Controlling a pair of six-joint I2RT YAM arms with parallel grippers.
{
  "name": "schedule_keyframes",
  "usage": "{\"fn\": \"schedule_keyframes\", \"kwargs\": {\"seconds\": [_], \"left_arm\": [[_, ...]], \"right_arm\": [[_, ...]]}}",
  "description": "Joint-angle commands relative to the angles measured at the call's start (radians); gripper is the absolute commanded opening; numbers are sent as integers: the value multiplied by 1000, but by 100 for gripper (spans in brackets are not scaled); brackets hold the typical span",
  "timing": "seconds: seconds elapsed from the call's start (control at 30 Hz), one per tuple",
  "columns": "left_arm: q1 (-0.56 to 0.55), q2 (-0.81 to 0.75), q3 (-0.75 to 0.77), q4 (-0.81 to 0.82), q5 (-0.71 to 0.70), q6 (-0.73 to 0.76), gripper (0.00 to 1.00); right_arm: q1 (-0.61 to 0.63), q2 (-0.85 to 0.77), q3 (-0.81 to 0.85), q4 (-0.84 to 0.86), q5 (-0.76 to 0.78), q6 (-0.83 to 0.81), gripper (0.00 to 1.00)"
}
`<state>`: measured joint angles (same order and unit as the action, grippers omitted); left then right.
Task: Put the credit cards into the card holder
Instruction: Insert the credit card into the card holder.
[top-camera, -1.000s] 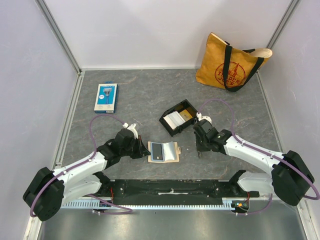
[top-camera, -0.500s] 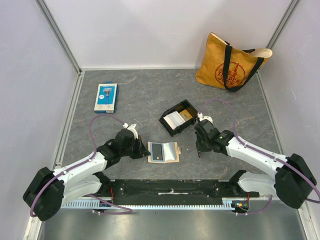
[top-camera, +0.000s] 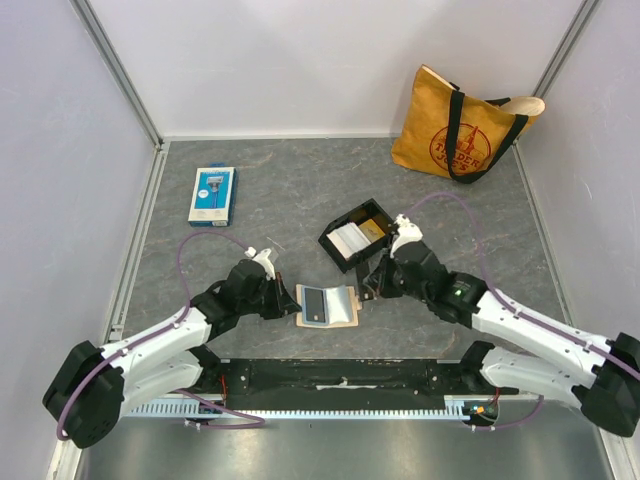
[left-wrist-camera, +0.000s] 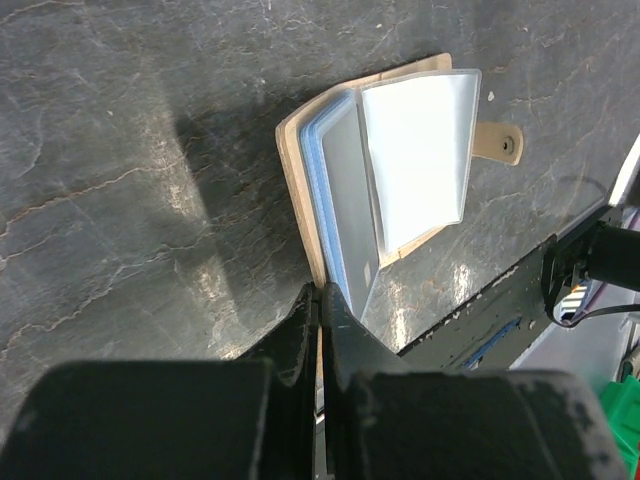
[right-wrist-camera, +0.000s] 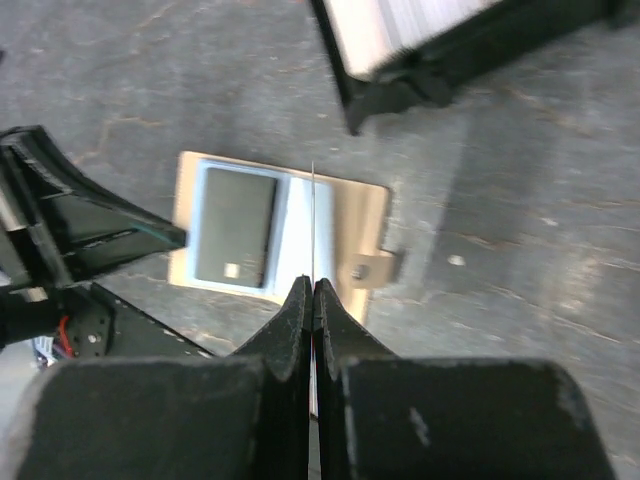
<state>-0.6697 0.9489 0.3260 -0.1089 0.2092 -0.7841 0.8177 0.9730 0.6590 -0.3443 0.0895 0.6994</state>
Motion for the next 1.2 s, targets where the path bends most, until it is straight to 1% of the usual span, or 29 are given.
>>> {"fn": "schedule_keyframes", "kwargs": {"seconds": [0.0,0.07,0.1,0.23,0.33,0.47,0.5,1.17], "left_arm": [[-2,-15,5,34,41,-27,2],[-2,-19,2,43,47,-37,2],[-2,-19,2,43,45,-38,2],[-2,-36,-2,48,45,-55,2],[-2,-39,-4,54,45,-66,2],[-2,-38,-2,57,42,-73,2],[-2,-38,-2,57,41,-75,2],[-2,-33,-8,68,36,-83,2]], "right_arm": [[185,78,62,197,263,132,0],[301,157,109,218,450,163,0],[342,188,128,234,502,172,0],[416,317,186,278,616,215,0],[431,377,192,332,636,229,0],[446,452,215,335,653,229,0],[448,463,218,362,650,232,0],[454,553,220,412,592,227,0]]}}
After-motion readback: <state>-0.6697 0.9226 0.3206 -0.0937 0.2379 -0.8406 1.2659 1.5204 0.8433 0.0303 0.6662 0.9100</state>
